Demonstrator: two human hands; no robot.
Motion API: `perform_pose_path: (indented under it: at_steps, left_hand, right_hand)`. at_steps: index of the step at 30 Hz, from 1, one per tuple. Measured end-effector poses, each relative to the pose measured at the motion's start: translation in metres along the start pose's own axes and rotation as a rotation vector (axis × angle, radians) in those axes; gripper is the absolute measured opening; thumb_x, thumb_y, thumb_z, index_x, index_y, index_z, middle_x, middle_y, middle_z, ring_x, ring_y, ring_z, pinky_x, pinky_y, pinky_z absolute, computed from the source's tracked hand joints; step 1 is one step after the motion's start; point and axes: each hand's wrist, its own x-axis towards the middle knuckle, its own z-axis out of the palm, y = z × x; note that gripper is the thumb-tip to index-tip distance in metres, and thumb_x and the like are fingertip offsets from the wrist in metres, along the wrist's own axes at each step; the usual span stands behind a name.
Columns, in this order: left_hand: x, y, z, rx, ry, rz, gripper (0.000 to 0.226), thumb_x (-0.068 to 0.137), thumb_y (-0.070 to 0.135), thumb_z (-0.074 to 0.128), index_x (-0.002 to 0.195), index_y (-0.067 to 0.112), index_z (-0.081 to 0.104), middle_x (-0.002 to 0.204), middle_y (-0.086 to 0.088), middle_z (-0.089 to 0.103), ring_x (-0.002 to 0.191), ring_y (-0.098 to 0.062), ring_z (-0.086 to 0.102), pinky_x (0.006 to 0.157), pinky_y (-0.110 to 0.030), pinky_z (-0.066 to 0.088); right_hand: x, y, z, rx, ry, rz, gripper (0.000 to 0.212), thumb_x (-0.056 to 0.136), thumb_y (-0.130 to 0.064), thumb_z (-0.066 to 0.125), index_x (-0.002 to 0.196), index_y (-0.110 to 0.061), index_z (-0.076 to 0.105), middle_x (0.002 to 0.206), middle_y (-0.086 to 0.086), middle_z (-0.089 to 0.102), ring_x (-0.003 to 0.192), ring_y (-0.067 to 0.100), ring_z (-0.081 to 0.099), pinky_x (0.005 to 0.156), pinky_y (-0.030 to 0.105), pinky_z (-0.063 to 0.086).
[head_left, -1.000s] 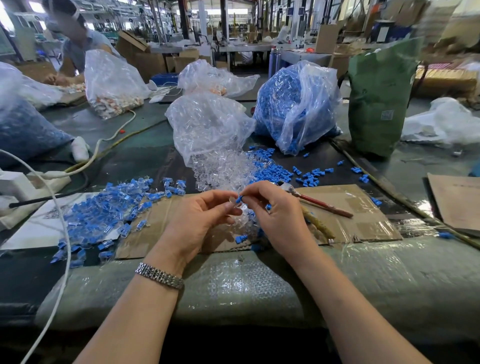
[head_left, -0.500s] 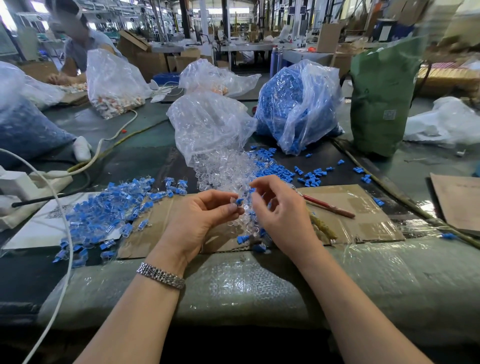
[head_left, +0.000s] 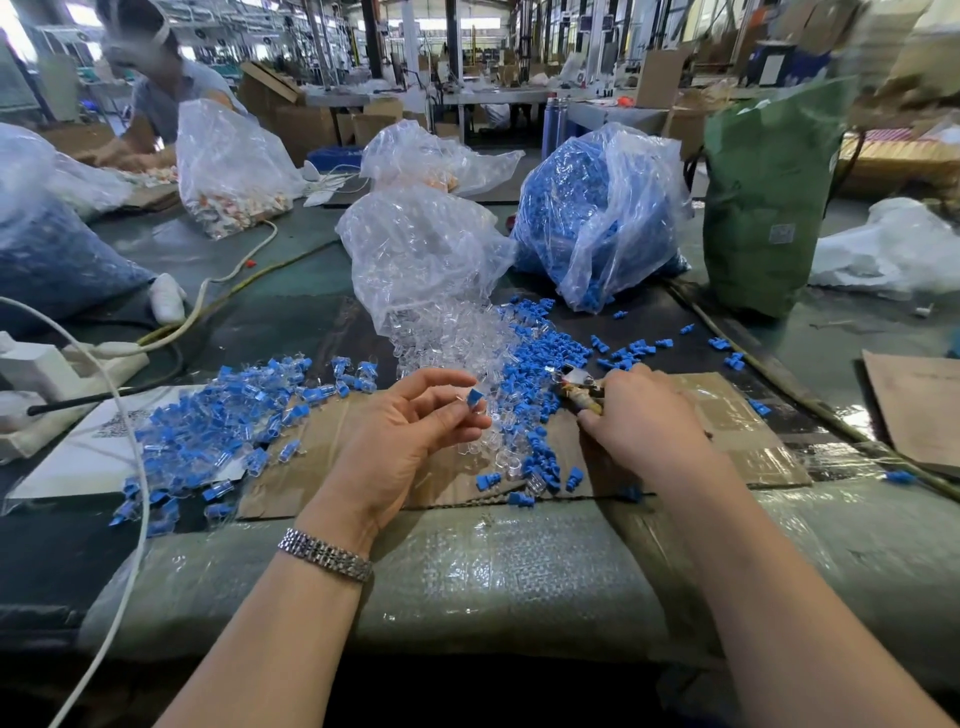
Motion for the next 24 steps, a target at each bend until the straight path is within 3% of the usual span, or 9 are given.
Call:
perform_pose_path:
  at_steps: [3,5,7,9,12,15,21,24]
  left_hand:
    - [0.001,-0.001,-0.002,-0.009,0.014,-0.002,0.03,0.085,0.008,0.067,0.115,0.009,0.072,0.104,-0.019,0.073,0.104,-0.034,0.072,0.087,-0.03,0.059]
    - [0.002,-0.002,-0.005,-0.024,0.067,-0.007,0.033,0.083,0.006,0.068,0.117,0.006,0.07,0.106,-0.019,0.074,0.107,-0.035,0.071,0.087,-0.029,0.059]
    - [0.004,-0.001,-0.008,-0.07,0.115,-0.016,0.031,0.082,0.002,0.069,0.113,0.002,0.071,0.108,-0.021,0.074,0.11,-0.036,0.07,0.086,-0.027,0.059]
    - [0.004,-0.001,-0.011,-0.145,0.133,-0.031,0.026,0.081,0.0,0.07,0.107,0.002,0.074,0.11,-0.021,0.074,0.112,-0.035,0.07,0.086,-0.027,0.059]
    - [0.005,0.001,-0.013,-0.215,0.143,-0.029,0.024,0.078,0.0,0.073,0.101,0.005,0.079,0.114,-0.02,0.074,0.111,-0.032,0.071,0.085,-0.027,0.059]
    - [0.006,0.003,-0.014,-0.221,0.171,-0.013,0.025,0.077,0.002,0.075,0.101,0.008,0.079,0.114,-0.018,0.074,0.109,-0.028,0.072,0.085,-0.028,0.06]
    - [0.005,0.004,-0.013,-0.207,0.164,0.004,0.026,0.077,0.005,0.074,0.101,0.013,0.081,0.108,-0.01,0.077,0.099,-0.017,0.073,0.087,-0.028,0.06]
    - [0.004,0.005,-0.012,-0.172,0.158,0.009,0.025,0.076,0.006,0.075,0.098,0.015,0.082,0.102,-0.008,0.077,0.097,-0.018,0.073,0.088,-0.028,0.06]
  right_hand:
    - [-0.001,-0.001,-0.001,-0.031,0.01,-0.007,0.026,0.097,-0.041,0.055,0.1,-0.015,0.056,0.111,0.012,0.053,0.106,0.032,0.051,0.089,0.045,0.046]
    - [0.0,-0.002,-0.004,0.045,0.048,0.004,0.027,0.098,-0.038,0.054,0.098,-0.011,0.056,0.108,0.014,0.053,0.096,0.031,0.053,0.076,0.039,0.045]
    - [-0.001,-0.003,-0.012,0.234,0.066,0.008,0.026,0.098,-0.029,0.055,0.08,-0.01,0.05,0.091,0.011,0.055,0.075,0.025,0.052,0.057,0.033,0.036]
    - [-0.006,-0.005,-0.026,0.435,0.007,-0.034,0.032,0.098,-0.022,0.056,0.069,-0.012,0.046,0.069,0.006,0.052,0.06,0.022,0.052,0.049,0.031,0.035]
    - [-0.017,-0.016,-0.048,0.753,-0.327,-0.163,0.025,0.101,-0.019,0.058,0.08,-0.005,0.06,0.069,0.01,0.061,0.062,0.023,0.064,0.062,0.039,0.059]
    - [-0.028,-0.033,-0.055,0.76,-0.62,-0.242,0.021,0.102,-0.014,0.057,0.106,0.007,0.062,0.084,0.016,0.071,0.074,0.025,0.071,0.077,0.042,0.063]
    - [-0.039,-0.056,-0.049,0.678,-0.639,-0.276,0.026,0.103,-0.014,0.054,0.109,0.011,0.059,0.098,0.023,0.074,0.088,0.034,0.074,0.085,0.049,0.061]
    - [-0.038,-0.057,-0.048,0.696,-0.647,-0.294,0.021,0.103,-0.017,0.055,0.101,0.003,0.061,0.096,0.02,0.075,0.081,0.027,0.074,0.086,0.049,0.06]
